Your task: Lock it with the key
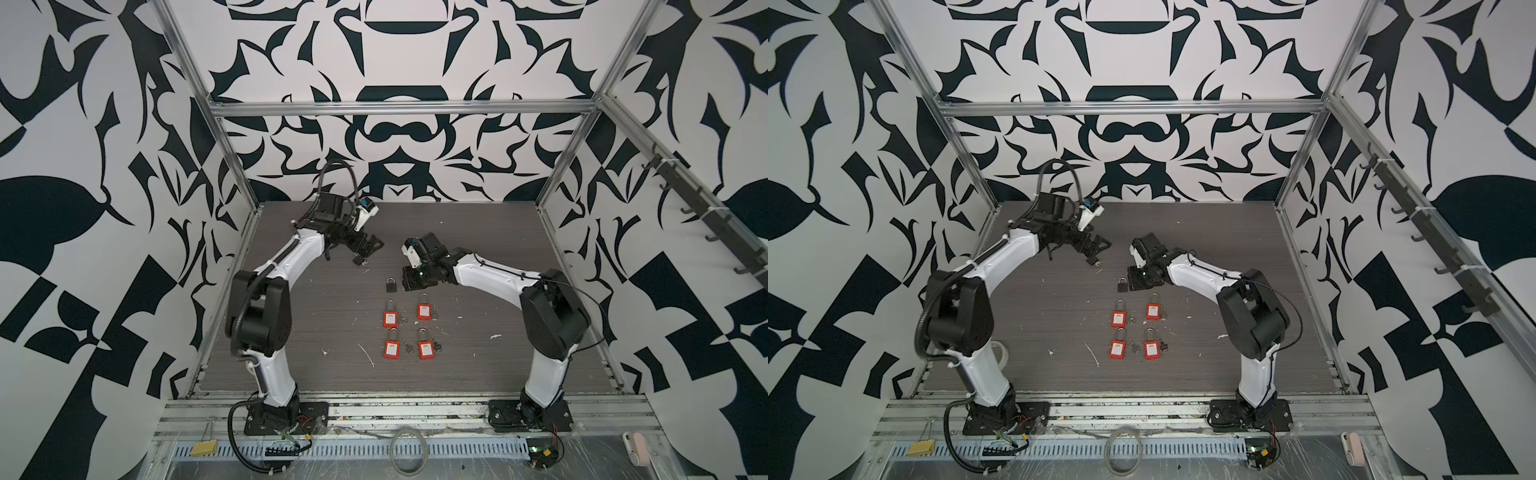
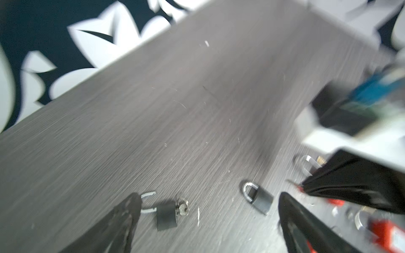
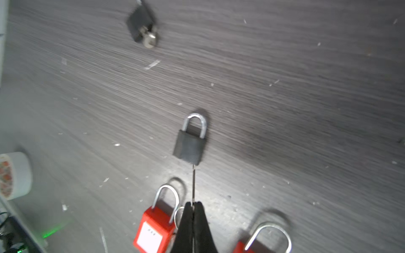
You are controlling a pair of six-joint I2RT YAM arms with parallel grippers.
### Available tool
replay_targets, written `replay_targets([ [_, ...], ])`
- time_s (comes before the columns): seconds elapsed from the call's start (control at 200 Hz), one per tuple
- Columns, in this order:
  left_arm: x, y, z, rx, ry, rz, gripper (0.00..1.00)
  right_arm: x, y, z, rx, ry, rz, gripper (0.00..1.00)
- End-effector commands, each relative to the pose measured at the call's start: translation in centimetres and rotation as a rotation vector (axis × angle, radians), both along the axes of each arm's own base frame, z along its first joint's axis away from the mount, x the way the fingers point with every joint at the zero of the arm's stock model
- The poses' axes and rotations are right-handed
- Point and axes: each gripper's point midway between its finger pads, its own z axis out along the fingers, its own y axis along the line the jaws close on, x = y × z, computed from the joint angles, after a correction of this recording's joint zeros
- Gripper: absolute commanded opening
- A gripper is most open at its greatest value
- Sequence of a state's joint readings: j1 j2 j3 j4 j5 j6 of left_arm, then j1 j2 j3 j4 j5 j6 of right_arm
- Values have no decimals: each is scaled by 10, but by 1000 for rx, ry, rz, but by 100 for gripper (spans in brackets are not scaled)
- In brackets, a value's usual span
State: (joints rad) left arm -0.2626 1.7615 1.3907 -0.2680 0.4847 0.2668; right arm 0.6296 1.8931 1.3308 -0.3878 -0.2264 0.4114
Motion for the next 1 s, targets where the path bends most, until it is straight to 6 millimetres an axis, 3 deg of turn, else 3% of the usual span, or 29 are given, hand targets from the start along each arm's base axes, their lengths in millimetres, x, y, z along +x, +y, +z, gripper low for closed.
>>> replay_targets([
  [0.0,1,4,41,-288,10,80,99,1,-3,3,-35,18,5,0],
  [0.14,-8,19,54,-370,49,170,99,9,-9,-3,-92,3,-8,11],
  [0.22,-13,22,54,-362,72,188,99,12,-12,-1,-117,-19,1,25],
  [0.325,-18,26,50,-348,100,206,99,17,-10,10,-119,-68,30,45],
  [0.525,-34,32,32,-281,176,195,99,29,-11,40,-154,-209,106,59],
  [0.62,-35,43,29,-275,168,224,99,37,-7,49,-159,-258,142,61],
  [0.725,-34,54,29,-281,156,249,99,36,-8,44,-205,-211,179,61],
  [0.885,-32,66,25,-316,197,289,99,11,-20,26,-308,-142,220,53],
  [0.995,-31,60,22,-372,253,237,99,-8,-21,15,-366,-155,306,47],
])
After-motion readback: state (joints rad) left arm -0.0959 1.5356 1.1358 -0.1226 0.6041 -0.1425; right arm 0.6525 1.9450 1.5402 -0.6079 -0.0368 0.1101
